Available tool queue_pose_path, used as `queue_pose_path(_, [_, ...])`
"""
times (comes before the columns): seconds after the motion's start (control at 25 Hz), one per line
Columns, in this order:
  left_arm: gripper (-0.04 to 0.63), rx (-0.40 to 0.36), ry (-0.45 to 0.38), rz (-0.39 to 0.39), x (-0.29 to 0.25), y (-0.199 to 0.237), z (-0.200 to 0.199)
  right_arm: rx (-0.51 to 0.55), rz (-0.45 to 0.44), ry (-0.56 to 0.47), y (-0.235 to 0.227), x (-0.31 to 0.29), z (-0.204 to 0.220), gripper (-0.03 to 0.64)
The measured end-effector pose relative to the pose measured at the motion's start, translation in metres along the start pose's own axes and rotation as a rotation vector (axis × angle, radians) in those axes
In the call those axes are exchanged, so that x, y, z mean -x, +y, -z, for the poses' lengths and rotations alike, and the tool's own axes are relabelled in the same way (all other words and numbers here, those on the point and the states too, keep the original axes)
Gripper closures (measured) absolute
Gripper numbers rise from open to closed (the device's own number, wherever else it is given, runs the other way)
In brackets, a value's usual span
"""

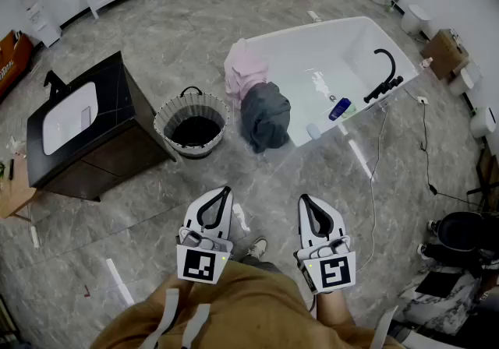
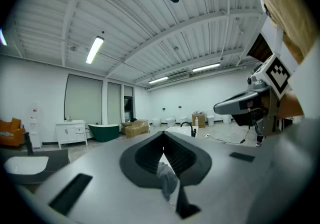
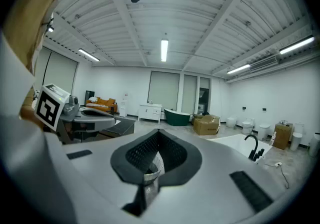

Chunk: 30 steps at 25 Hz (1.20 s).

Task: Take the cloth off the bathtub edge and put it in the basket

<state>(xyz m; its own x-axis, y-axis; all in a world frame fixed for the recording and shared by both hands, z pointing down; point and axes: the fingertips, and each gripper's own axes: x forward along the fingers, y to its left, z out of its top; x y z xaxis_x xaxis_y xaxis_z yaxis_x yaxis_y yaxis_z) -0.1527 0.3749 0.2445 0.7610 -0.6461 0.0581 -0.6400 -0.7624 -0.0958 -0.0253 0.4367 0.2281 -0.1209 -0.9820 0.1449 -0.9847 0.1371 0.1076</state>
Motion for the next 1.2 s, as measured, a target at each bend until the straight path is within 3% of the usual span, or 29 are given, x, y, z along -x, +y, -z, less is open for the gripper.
queue_pose_path(0.2, [0.589, -0.017, -0.01, -0.002, 0.002, -0.009, -0.007, -0.017, -0.001, 0.077, -0.001, 0.009, 0.003, 0.612])
queue_pose_path(0.6, [0.589, -0.017, 0.015, -0.053, -0.006, -0.038, -0.006, -0.051, -0.043, -0.066, -0.034, 0.022, -0.002, 0.612])
queue_pose_path(0.76, [0.589, -0.035, 0.024, -0.089, -0.012, -0.046, -0.004, -0.021, -0.048, -0.038, -0.047, 0.026, 0.008, 0.612])
queue_pose_path(1.08, [0.589, -0.042, 0.037, -0.125, -0.02, -0.049, -0.005, -0.062, -0.065, 0.008, -0.06, 0.027, 0.022, 0.612])
queue_pose_path(1.2, [0.589, -0.037, 0.042, -0.131, -0.03, -0.044, 0.0, -0.064, -0.068, -0.026, -0.066, 0.019, 0.018, 0.612])
